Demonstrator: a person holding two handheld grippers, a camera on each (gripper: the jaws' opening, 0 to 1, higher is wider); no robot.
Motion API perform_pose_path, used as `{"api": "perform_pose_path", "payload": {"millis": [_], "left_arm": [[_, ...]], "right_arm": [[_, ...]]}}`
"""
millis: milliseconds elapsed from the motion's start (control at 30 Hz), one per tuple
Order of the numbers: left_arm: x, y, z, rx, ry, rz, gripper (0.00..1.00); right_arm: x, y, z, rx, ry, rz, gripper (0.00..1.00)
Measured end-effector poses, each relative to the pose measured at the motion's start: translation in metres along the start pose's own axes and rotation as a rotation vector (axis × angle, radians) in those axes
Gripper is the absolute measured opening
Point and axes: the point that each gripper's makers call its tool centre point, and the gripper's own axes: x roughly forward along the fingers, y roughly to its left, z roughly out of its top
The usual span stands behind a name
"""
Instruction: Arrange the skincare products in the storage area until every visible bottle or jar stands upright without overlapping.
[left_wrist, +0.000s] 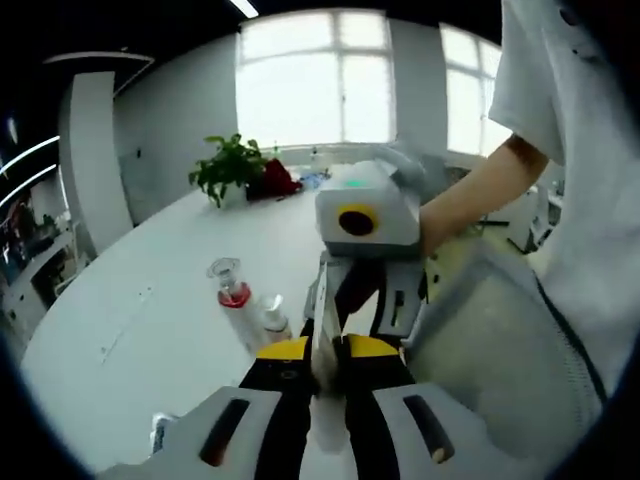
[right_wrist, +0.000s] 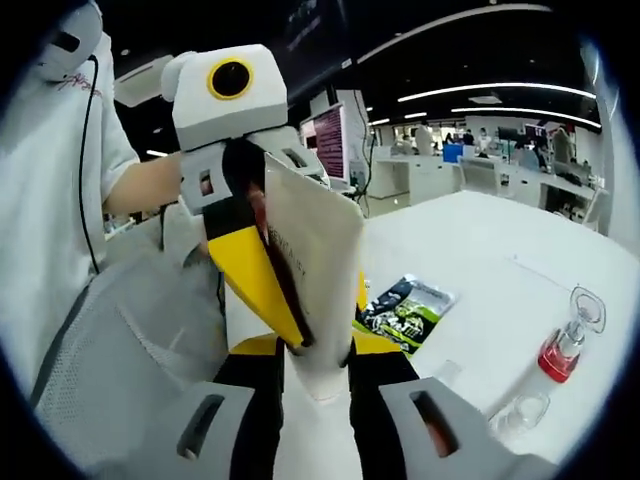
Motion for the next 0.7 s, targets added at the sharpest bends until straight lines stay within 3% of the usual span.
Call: {"api": "perform_pose_path", "payload": {"millis": [233, 700], "left_arm": [[0.009, 0.016, -0.004, 0.006, 0.013, 0.004, 0.07], [0.030, 0.074, 0.008, -0.021, -0.092, 0.043, 0.07]], "right_arm": [[-0.009, -0.012, -0.013, 0.043, 0.003, -0.065, 0.32], [-0.040, -0.025, -0.044, 0.140, 0.013, -0.179, 0.36]]}}
